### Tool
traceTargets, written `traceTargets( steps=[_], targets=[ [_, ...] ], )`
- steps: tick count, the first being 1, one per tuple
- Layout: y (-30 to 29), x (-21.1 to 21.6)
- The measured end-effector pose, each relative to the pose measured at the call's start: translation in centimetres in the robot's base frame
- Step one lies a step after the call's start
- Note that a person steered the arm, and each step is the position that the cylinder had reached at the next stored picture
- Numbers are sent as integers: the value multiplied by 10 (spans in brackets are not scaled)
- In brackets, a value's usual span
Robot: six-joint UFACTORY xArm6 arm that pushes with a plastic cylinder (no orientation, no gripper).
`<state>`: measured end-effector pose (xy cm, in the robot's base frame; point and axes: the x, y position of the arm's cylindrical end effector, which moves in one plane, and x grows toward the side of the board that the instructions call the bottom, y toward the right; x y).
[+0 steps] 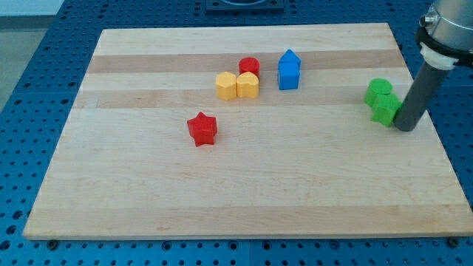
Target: Place the yellow hexagon vertically below the yellow heart
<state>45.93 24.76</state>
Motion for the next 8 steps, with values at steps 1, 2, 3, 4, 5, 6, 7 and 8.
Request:
traceTargets(
  steps=[1,2,3,4,5,6,7,8],
  targets=[
    [-11,33],
    [-60,55],
    [-122,51],
    [-180,33],
    [-232,11],
    [-276,-4],
    [-317,-13],
    [-335,-18]
  ],
)
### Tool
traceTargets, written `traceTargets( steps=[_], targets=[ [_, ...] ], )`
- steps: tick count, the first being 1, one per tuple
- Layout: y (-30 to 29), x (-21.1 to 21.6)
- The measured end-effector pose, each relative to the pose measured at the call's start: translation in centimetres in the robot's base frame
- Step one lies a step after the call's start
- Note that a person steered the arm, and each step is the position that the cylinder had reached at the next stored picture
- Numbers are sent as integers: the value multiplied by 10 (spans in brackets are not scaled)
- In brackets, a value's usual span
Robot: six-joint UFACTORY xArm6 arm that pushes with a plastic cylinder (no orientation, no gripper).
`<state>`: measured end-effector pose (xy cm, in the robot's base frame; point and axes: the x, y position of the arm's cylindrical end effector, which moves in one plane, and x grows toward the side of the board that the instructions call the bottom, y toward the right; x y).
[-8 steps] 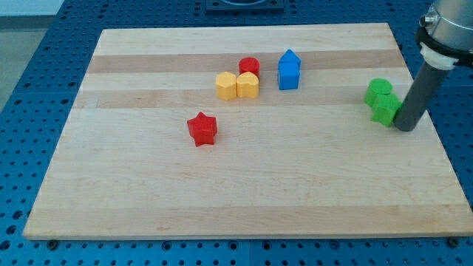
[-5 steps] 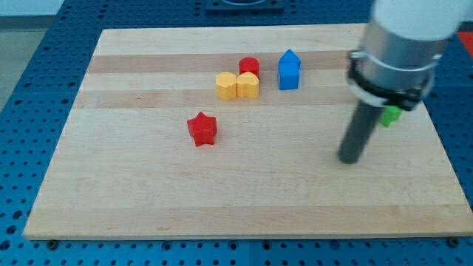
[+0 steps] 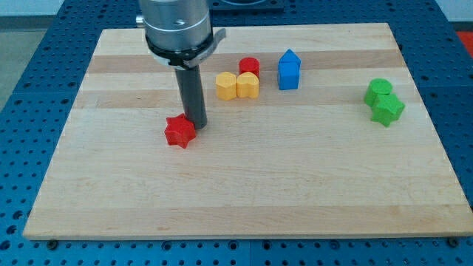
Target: Place the yellow hexagon vertically below the yellow heart
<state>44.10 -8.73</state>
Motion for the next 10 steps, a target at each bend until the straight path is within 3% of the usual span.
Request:
traceTargets(
  steps=[3,5,7,10],
  targets=[
    [-30,-76],
    [1,-111],
    [57,-111],
    [59,-60]
  ],
)
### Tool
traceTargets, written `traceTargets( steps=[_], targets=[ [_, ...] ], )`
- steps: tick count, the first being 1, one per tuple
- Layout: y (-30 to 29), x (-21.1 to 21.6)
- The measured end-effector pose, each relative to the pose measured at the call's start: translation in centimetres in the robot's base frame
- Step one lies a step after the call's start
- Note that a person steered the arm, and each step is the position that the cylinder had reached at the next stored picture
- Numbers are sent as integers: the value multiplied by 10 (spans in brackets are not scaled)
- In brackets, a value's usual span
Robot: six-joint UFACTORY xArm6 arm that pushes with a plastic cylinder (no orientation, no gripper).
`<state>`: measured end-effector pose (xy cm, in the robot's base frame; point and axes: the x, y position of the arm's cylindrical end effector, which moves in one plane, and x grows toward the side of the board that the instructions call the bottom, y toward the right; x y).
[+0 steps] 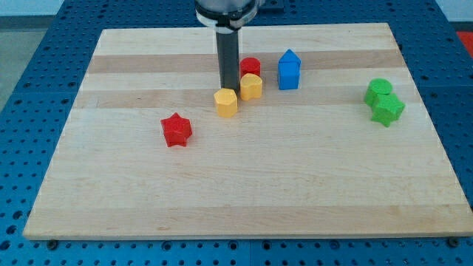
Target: Place the yellow hexagon vertically below the yellow heart
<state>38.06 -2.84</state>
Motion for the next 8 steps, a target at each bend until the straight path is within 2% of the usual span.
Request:
traceTargets(
  steps=[3,8],
  targets=[
    [-36,36],
    [-20,159]
  ],
)
